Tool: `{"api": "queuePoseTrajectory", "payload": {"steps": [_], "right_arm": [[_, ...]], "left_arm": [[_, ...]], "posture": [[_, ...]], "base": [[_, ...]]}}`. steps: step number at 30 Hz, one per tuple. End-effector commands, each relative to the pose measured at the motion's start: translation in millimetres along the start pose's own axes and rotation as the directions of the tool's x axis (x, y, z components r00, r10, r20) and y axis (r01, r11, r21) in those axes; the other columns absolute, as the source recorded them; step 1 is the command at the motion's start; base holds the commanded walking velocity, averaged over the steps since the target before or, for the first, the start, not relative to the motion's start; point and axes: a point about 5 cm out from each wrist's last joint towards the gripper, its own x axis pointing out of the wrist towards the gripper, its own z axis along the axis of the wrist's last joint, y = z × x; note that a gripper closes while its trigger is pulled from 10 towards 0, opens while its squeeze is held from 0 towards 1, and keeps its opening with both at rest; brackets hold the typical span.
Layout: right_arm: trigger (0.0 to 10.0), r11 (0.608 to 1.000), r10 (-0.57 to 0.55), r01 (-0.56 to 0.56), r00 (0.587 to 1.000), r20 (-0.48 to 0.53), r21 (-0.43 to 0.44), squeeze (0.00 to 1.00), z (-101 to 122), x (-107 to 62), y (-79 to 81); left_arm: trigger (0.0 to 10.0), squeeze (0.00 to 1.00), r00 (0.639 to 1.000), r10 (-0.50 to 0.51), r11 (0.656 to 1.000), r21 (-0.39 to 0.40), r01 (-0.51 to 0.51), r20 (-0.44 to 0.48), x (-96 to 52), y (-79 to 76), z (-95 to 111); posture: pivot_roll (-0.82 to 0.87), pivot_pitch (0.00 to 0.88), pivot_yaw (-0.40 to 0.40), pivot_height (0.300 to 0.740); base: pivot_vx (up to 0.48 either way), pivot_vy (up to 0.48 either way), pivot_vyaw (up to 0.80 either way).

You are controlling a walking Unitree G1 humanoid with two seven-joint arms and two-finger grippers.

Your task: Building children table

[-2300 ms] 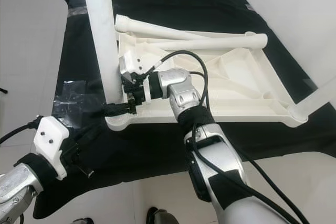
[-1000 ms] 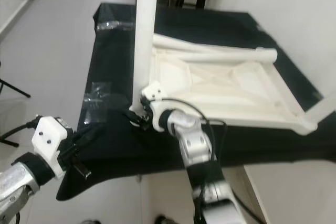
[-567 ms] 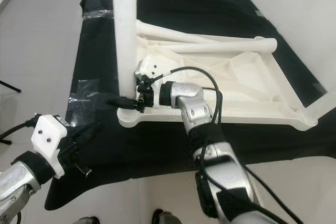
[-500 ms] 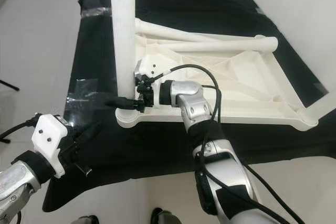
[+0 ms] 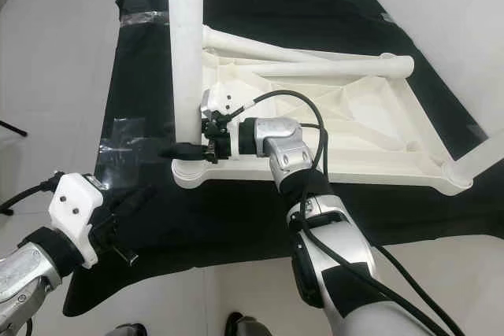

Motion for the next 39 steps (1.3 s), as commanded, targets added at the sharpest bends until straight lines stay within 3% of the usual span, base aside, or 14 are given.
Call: {"api": "queuePoseTrajectory", "payload": {"steps": [1, 6, 7, 11, 18, 19, 20, 21, 22, 23, 27, 28, 34, 39], "right_arm": [[0.0, 0.992, -0.128, 0.128, 0.991, -0.033, -0.011, 0.0, -8, -16.0, -7.0], [0.0, 0.912, -0.409, 0.41, 0.909, -0.082, -0.003, 0.0, -16, -32.8, -20.0], [0.0, 0.84, -0.532, 0.542, 0.833, -0.151, 0.031, 0.0, -43, -17.6, 8.9], [0.0, 0.737, -0.658, 0.675, 0.726, -0.2, 0.023, 0.0, -57, -5.0, 43.7], [0.0, 0.752, -0.65, 0.66, 0.738, -0.184, -0.009, 0.0, -51, 1.1, 34.6], [10.0, 0.759, -0.643, 0.651, 0.746, -0.175, -0.018, 0.0, -47, 1.7, 27.7], [10.0, 0.759, -0.643, 0.651, 0.746, -0.175, -0.018, 0.0, -47, 1.7, 27.7], [10.0, 0.794, -0.603, 0.607, 0.783, -0.15, -0.019, 0.09, -40, 3.3, 21.0], [10.0, 0.831, -0.554, 0.556, 0.825, -0.115, -0.014, 1.0, -32, 4.2, 14.8], [10.0, 0.883, -0.469, 0.469, 0.882, -0.043, -0.012, 1.0, -15, 7.0, 6.5], [10.0, 0.943, -0.327, 0.329, 0.944, 0.05, -0.046, 1.0, 8, 9.9, -0.5], [10.0, 0.96, -0.264, 0.27, 0.962, 0.072, -0.079, 0.0, 15, 11.1, -1.6], [10.0, 0.995, 0.006, 0.001, 0.998, 0.064, -0.104, 0.0, 28, 18.0, 18.5], [10.0, 0.968, 0.231, -0.228, 0.973, 0.018, -0.105, 0.0, 27, 24.2, 19.0]], "left_arm": [[10.0, 0.0, 1.0, -0.013, 1.0, -0.011, 0.013, -0.013, -1.7, -3.9, -2], [10.0, 0.0, 1.0, -0.013, 1.0, -0.009, 0.013, -0.014, -2.3, -3.1, -2], [10.0, 0.0, 1.0, -0.014, 1.0, -0.009, 0.014, -0.021, -3.1, -0.9, -3], [10.0, 0.0, 1.0, -0.012, 1.0, -0.026, 0.012, -0.014, -2.1, 2.0, -3], [10.0, 0.0, 1.0, 0.001, 1.0, -0.024, -0.001, -0.008, -0.9, 4.4, -2], [10.0, 0.0, 1.0, 0.009, 1.0, -0.02, -0.009, -0.008, -1.4, 6.0, -2], [10.0, 0.0, 1.0, 0.009, 1.0, -0.02, -0.009, -0.008, -1.4, 6.0, -2], [10.0, 0.0, 1.0, 0.016, 1.0, -0.018, -0.016, -0.007, -1.8, 7.5, -2], [10.0, 0.0, 1.0, 0.019, 1.0, -0.016, -0.019, -0.007, -1.9, 7.9, -2], [10.0, 0.0, 1.0, 0.014, 1.0, -0.017, -0.015, -0.008, -1.2, 6.6, -2], [10.0, 0.0, 1.0, 0.001, 1.0, -0.023, -0.001, -0.006, 0.4, 2.9, -2], [10.0, 0.0, 1.0, -0.002, 1.0, -0.025, 0.002, -0.006, 1.0, 1.8, -2], [10.0, 0.0, 1.0, 0.006, 1.0, -0.021, -0.006, -0.007, 0.4, 2.8, -1], [10.0, 0.0, 1.0, 0.006, 1.0, -0.015, -0.007, -0.011, -0.3, 2.6, -1]], "posture": [[0.16, 0.224, -0.14, 0.74], [0.16, 0.224, -0.142, 0.74], [0.13, 0.236, -0.105, 0.74], [0.12, 0.225, -0.091, 0.74], [0.13, 0.223, -0.116, 0.74], [0.13, 0.222, -0.115, 0.74], [0.13, 0.222, -0.115, 0.74], [0.13, 0.223, -0.113, 0.74], [0.14, 0.224, -0.113, 0.74], [0.14, 0.223, -0.114, 0.74], [0.13, 0.224, -0.12, 0.74], [0.14, 0.225, -0.122, 0.74], [0.16, 0.227, -0.134, 0.74], [0.17, 0.231, -0.136, 0.74]], "base": [[0.0, 0.0, 0.0], [0.0, 0.0, 0.0], [0.0, 0.0, 0.0], [0.0, 0.0, 0.0], [0.0, 0.0, 0.0], [0.0, 0.0, 0.0], [0.0, 0.0, 0.0], [0.0, 0.0, 0.0], [0.0, 0.0, 0.0], [0.0, 0.0, 0.0], [0.0, 0.0, 0.0], [0.0, 0.0, 0.0], [0.0, 0.0, 0.0], [0.0, 0.0, 0.0]]}}
